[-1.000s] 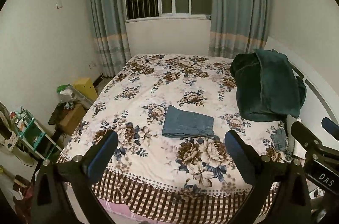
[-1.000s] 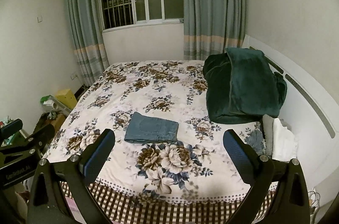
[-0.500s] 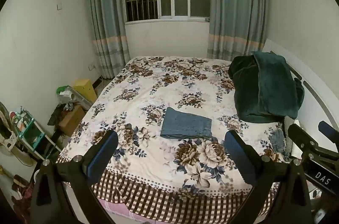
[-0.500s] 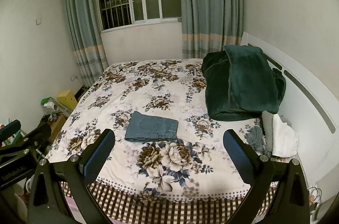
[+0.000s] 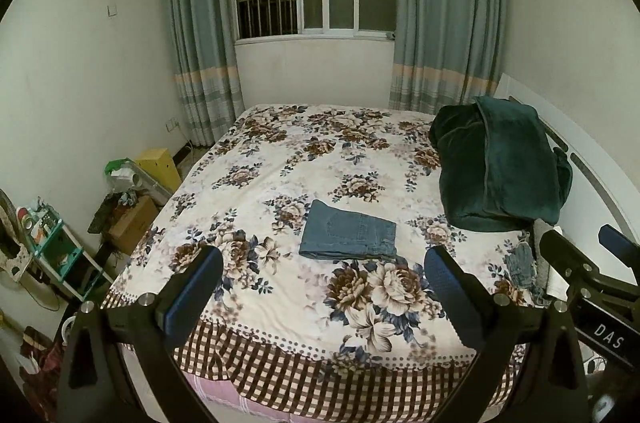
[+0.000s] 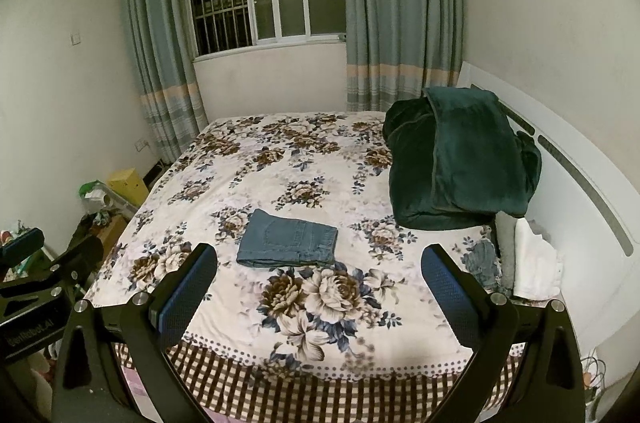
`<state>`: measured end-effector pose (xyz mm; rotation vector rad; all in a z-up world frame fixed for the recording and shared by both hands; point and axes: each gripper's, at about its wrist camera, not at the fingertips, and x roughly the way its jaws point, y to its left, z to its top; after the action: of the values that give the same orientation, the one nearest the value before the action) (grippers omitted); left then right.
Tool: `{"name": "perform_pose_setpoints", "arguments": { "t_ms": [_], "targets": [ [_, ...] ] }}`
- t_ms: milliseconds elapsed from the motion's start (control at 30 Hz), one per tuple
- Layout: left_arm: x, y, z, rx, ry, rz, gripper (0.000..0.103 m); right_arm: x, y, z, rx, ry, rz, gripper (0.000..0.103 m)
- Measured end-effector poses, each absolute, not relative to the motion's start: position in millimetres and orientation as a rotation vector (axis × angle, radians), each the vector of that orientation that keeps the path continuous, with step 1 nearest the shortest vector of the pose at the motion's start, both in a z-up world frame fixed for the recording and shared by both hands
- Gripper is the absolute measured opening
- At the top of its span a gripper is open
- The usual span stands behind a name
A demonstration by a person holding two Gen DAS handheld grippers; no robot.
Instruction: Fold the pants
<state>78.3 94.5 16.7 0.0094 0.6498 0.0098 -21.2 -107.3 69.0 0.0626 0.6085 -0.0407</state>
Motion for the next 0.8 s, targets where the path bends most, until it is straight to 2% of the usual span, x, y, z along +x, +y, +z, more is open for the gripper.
{"name": "perform_pose_setpoints", "arguments": {
  "t_ms": [800],
  "targets": [
    [73.4,90.7,18.9,0.005,0.643,0.016,0.103,-19.8,-113.7,71.6,0.053,0.602,-0.036,0.103]
  ]
}}
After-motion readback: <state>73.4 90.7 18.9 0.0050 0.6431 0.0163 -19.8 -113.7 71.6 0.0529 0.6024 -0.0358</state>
